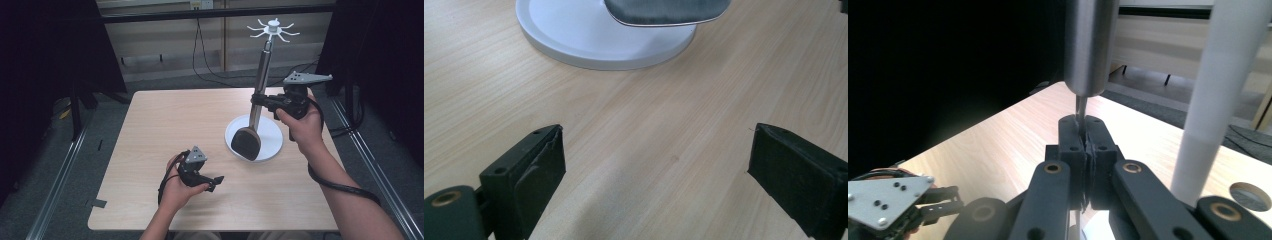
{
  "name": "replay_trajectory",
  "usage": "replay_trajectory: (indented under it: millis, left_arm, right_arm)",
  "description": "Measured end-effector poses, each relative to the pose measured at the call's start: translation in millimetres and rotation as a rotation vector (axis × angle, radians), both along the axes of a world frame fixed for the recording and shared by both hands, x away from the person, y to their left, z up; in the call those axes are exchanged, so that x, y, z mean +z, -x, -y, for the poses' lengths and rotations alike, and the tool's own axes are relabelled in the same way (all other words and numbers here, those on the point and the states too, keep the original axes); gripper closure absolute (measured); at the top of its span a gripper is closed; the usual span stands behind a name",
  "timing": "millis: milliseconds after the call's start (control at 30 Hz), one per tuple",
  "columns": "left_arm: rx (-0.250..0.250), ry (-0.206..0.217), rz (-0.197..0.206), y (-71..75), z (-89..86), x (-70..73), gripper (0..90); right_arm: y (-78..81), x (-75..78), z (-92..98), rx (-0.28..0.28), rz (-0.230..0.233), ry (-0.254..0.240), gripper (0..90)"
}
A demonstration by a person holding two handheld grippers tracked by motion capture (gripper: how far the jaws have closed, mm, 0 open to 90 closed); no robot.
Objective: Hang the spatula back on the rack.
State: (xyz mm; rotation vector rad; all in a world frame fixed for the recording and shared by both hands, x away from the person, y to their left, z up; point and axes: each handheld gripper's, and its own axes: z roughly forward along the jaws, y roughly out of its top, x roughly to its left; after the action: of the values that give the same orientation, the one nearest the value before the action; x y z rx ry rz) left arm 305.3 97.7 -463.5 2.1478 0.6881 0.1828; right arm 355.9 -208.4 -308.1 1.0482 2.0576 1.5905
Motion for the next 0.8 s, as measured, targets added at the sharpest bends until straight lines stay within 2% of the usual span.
replay_trajectory:
  millis: [367,800]
  left_arm:
    - [0.004,0.002,-0.012,-0.5,-0.2,-2.6,8.0]
    - [-0.017,-0.003,-0.023,-2.4,6.0,-4.2,8.0]
  right_arm:
    - [-1.6,-1.2,1.2,-0.034,0.019,0.021,87.8]
    - [-3.3,-2.6,6.3,-0.063,0.027,-0.005,84.0]
